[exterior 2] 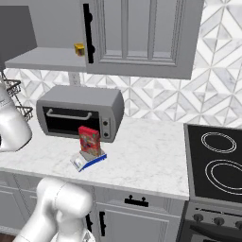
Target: Pick the cereal and place it on the digital scale for weighing, and close the cabinet.
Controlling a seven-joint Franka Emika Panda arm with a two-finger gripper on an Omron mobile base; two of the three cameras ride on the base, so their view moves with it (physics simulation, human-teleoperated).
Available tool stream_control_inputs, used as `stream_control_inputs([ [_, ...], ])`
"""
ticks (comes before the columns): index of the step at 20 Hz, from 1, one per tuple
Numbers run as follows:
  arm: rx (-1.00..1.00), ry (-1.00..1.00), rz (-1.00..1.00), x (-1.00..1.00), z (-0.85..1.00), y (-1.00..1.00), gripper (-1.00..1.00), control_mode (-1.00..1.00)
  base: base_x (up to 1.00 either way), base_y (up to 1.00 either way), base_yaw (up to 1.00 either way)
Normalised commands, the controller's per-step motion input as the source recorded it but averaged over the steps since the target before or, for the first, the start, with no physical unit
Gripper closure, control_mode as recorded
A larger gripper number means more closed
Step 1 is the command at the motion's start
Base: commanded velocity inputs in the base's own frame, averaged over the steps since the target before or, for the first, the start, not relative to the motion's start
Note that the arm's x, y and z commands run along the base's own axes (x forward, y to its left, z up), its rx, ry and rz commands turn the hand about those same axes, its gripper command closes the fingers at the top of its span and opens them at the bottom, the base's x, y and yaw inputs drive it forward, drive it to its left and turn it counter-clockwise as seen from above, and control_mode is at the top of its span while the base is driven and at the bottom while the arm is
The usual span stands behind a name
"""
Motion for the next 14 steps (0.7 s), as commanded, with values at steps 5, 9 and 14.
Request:
stream_control_inputs([
  [5, 0.17, 0.0, 0.05, 0.04, -0.34, 0.03, -1.0, -1.0, 0.0, 0.0, 0.0],
  [9, 0.27, 0.0, 0.13, 0.04, -0.49, -0.07, -1.0, -1.0, 0.0, 0.0, 0.0],
  [14, 0.06, -0.01, 0.08, 0.07, -0.61, 0.44, -1.0, -1.0, 0.0, 0.0, 0.0],
])
